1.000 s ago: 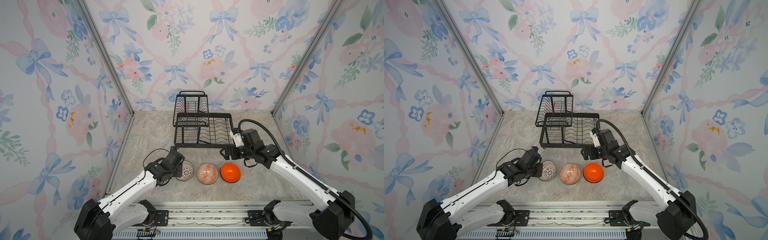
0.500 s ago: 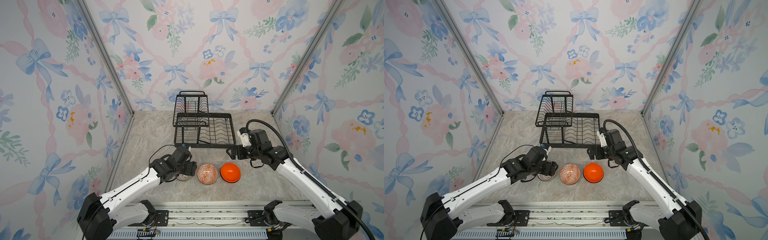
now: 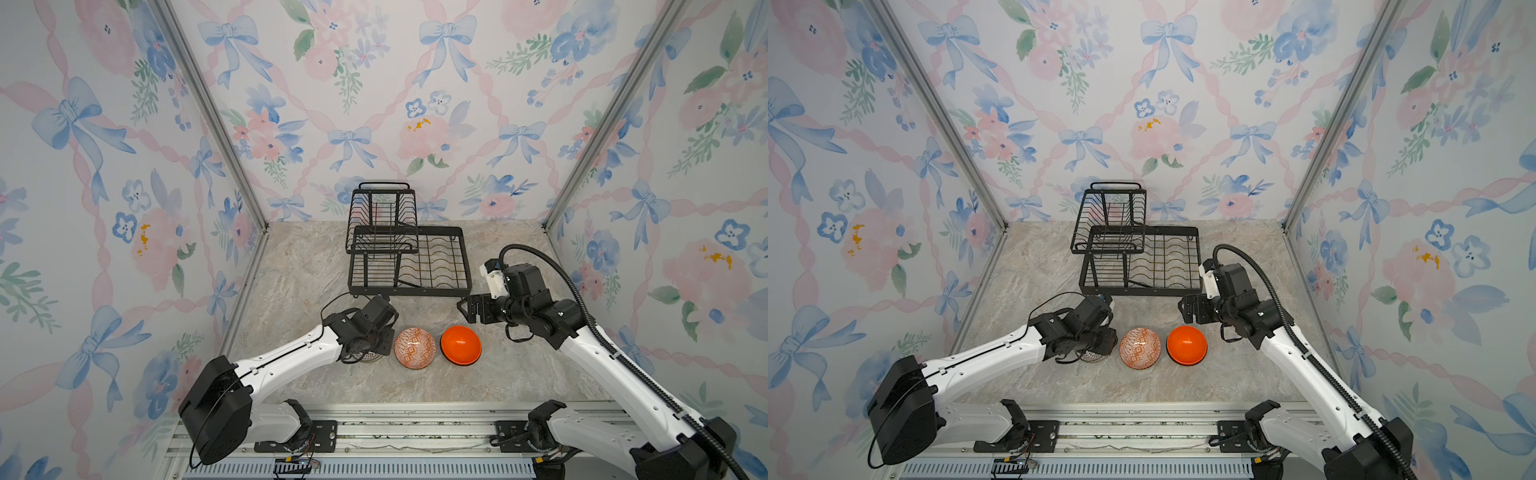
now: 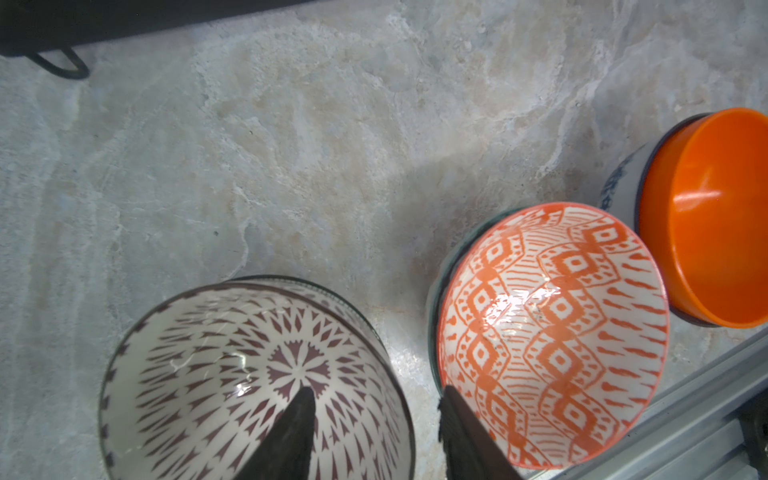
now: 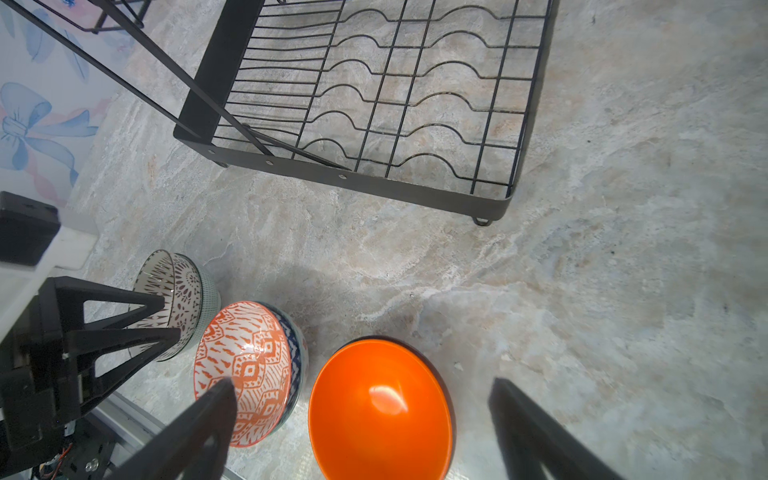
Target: Load the bowls into the dish rack
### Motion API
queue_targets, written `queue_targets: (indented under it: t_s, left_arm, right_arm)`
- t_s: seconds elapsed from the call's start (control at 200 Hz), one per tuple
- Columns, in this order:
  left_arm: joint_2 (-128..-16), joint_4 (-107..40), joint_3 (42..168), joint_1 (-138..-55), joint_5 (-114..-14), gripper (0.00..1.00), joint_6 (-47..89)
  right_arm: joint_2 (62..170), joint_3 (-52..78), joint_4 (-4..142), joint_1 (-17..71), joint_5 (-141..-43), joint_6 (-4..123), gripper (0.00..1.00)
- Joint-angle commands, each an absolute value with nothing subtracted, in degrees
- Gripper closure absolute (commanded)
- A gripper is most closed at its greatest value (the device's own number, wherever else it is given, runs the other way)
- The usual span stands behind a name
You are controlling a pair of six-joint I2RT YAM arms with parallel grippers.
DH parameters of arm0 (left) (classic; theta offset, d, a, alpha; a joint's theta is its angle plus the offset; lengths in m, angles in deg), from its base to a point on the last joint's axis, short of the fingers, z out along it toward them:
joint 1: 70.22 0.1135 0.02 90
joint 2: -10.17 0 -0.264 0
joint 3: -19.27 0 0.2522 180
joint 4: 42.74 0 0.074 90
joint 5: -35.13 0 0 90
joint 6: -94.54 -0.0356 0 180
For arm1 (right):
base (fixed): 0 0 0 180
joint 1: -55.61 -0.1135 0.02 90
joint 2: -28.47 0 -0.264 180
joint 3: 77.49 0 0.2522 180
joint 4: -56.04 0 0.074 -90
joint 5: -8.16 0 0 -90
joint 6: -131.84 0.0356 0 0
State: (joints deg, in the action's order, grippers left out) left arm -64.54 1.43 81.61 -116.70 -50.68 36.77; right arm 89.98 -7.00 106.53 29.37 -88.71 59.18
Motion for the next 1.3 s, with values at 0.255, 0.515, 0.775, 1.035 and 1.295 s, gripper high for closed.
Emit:
queue_targets:
  t_s: [0.255,0.515,0.775,1.035,1.295]
  left_arm:
    - [-68.4,2.0,84.3,-117.7,-49.7,0.70,37.5]
    - [-67.3,2.5,85.0,-117.8,-48.7,0.96,37.9]
    - [-65.1,5.3,88.0,-118.1,-47.3,1.00,38.1]
    - [-59.6,7.3,90.8,-119.2,-45.5,1.00,40.3]
    - [-53.0,7.0,94.8,-120.0,-38.7,1.00,45.6]
  right_arm:
    - [88.0,-8.6,108.0,30.3,-88.2,58.4,0.03]
    - [86.4,-8.8,108.3,31.4,-88.6,57.9,0.03]
    - [86.3,-8.8,108.2,32.0,-90.4,57.1,0.03]
    - [85.4,-9.4,107.0,32.0,-92.1,57.5,0.03]
    - [84.7,-10.2,102.7,31.0,-94.5,56.7,0.03]
